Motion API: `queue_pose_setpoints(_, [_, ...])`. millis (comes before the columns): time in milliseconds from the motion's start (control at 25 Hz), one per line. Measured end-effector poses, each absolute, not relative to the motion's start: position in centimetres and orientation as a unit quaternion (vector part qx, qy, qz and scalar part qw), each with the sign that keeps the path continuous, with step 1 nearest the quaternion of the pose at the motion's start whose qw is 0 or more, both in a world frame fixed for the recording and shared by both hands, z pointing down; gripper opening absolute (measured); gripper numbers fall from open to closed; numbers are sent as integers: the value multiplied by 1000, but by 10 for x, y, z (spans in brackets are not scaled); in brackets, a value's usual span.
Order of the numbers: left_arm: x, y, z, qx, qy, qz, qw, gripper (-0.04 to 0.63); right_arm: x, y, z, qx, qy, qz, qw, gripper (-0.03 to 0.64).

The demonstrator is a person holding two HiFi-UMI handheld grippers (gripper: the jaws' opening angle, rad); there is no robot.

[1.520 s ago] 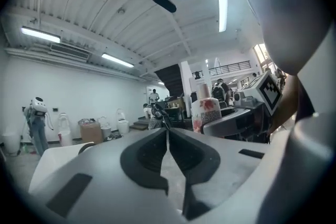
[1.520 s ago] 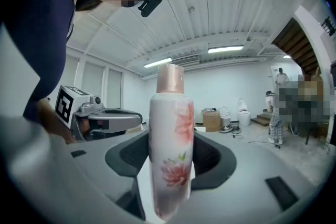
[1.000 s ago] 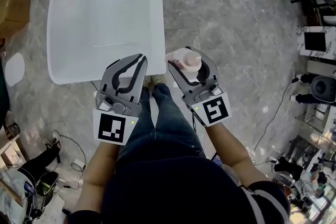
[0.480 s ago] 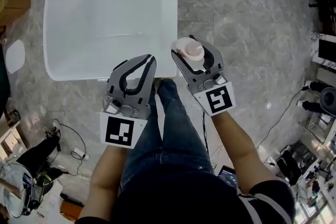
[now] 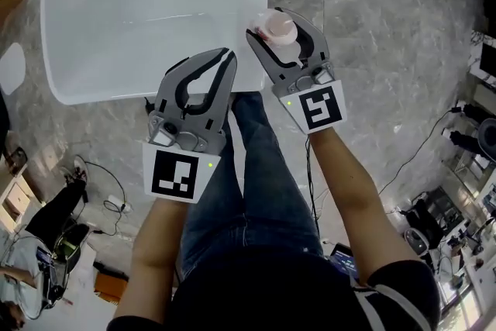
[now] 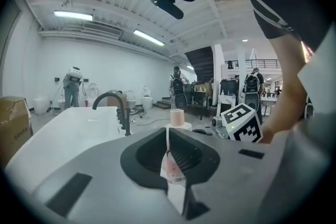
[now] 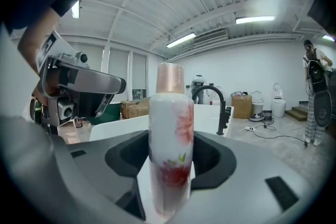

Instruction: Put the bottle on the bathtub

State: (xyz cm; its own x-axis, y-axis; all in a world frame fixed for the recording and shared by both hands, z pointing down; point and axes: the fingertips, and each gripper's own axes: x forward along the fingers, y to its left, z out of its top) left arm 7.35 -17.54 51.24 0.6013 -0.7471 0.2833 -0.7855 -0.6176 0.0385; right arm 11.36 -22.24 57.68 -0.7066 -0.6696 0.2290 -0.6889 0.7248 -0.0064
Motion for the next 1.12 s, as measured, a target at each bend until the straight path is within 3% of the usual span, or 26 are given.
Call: queue_pose_setpoints(1120, [86,-168,535,894,-417,124,108,35,105,-227,645,368,-910,90,166,247])
